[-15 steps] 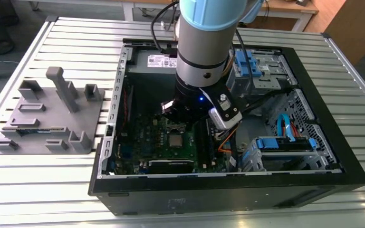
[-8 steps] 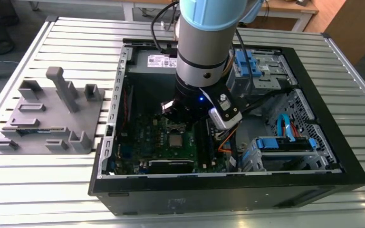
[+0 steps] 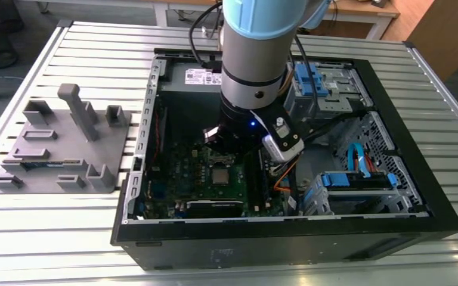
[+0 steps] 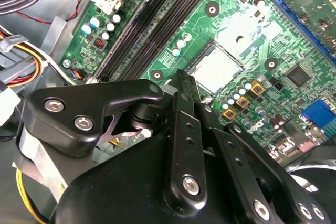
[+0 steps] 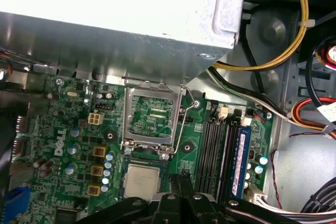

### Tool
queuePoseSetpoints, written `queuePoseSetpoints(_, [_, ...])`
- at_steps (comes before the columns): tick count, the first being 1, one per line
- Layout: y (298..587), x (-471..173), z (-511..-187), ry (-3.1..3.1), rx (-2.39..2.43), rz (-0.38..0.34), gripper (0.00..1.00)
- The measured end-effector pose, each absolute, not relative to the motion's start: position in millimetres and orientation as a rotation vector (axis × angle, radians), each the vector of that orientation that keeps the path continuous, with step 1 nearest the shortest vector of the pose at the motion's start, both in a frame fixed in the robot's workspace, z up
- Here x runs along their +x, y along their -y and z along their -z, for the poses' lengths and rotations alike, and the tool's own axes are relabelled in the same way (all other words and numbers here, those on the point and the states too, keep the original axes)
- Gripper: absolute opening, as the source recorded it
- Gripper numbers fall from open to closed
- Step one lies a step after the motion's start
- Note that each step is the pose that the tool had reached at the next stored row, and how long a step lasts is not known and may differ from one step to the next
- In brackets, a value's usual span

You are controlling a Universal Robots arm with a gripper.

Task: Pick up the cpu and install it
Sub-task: 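Close the cpu cover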

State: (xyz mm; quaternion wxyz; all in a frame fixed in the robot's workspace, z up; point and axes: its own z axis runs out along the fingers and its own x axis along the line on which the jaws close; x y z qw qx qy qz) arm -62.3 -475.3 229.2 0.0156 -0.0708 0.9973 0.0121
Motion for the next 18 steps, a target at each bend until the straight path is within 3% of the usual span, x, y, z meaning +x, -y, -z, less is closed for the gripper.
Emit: queuePoseSetpoints(18, [456, -58, -227, -3.094, -0.267, -0.038, 0.11])
